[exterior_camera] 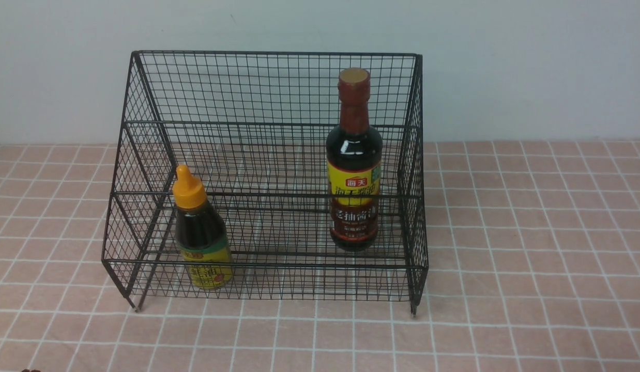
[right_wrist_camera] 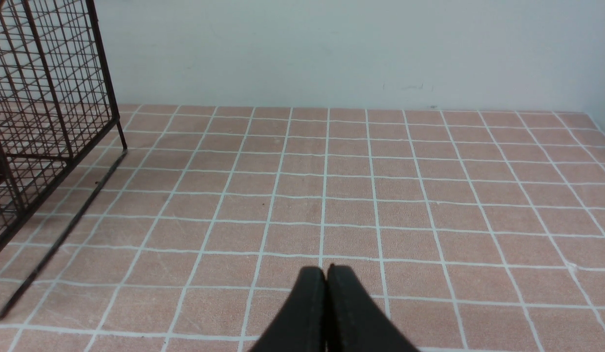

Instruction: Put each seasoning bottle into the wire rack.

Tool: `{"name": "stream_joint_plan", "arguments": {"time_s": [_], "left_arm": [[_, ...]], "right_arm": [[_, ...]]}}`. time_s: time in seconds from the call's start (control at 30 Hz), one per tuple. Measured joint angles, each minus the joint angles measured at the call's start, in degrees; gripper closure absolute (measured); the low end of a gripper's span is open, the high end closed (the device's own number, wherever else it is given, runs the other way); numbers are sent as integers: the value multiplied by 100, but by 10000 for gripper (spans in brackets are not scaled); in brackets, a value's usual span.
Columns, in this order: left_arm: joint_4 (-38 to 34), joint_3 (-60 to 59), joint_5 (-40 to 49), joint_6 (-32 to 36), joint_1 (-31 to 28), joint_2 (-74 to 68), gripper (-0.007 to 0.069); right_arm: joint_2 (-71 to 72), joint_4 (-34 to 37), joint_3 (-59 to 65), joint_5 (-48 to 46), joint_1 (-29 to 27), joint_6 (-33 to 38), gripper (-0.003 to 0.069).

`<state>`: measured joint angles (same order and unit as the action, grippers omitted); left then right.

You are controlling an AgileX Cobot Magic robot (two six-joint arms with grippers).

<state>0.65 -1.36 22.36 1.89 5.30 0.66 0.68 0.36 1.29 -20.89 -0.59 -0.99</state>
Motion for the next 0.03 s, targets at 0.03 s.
{"name": "stream_joint_plan", "arguments": {"time_s": [0.03], "left_arm": [[0,0,0,0,0,0,631]], "right_arm": [[0,0,0,0,0,0,673]]}}
